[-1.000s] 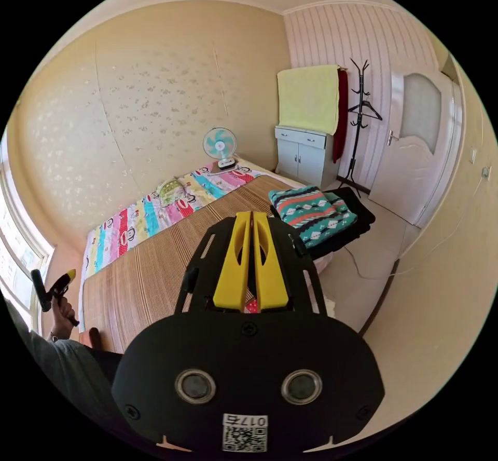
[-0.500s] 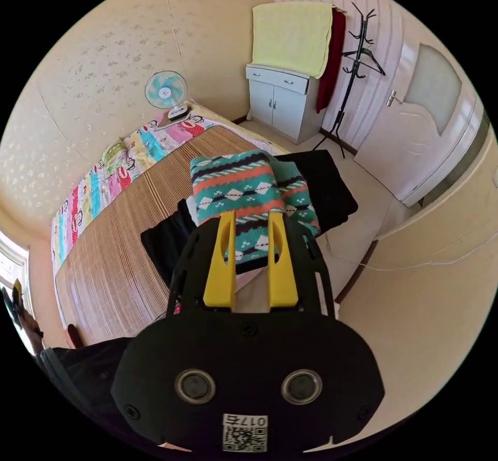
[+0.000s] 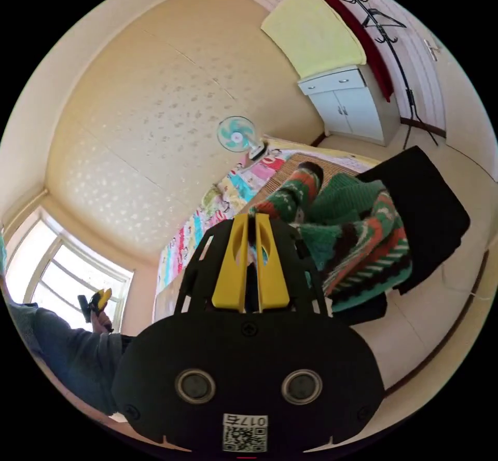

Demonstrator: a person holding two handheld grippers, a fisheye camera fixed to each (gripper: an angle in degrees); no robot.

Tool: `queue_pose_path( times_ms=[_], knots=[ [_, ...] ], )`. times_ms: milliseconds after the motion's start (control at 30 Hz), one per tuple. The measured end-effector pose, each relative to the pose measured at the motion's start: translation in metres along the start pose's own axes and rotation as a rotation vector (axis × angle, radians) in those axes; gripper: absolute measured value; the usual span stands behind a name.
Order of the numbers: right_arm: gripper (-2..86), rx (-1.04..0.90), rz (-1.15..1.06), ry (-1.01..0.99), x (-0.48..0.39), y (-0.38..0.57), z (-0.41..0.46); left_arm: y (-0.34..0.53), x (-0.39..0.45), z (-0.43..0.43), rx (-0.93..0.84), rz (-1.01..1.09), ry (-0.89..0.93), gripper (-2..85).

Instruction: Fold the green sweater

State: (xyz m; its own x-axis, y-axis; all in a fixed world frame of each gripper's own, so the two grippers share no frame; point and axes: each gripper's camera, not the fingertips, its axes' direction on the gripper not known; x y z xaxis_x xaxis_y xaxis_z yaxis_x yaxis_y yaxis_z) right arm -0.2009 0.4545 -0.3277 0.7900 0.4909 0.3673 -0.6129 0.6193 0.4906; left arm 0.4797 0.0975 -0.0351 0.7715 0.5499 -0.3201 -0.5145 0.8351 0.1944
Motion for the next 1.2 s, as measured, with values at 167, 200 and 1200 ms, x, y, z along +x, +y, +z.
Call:
queue_pose_path(
  times_ms=[167,200,1200],
  knots=[
    [1.3,-0.054,-0.271,-0.129,-0.163,-0.009,0.025,-0.046,-0.001,0.029,-0.051,-0.023,0.290,12.8],
    [0.9,-0.009,-0.403,-0.324,-0.212,-0.002,0.022,-0.058,0.001,0.040,-0.076,-0.052,0.375,14.6],
    [11.6,-0.730,-0.161,0.778,-0.130,-0.109,0.346,-0.066,-0.092,0.008,-0.061,-0.364,0.263,15.5]
  ],
)
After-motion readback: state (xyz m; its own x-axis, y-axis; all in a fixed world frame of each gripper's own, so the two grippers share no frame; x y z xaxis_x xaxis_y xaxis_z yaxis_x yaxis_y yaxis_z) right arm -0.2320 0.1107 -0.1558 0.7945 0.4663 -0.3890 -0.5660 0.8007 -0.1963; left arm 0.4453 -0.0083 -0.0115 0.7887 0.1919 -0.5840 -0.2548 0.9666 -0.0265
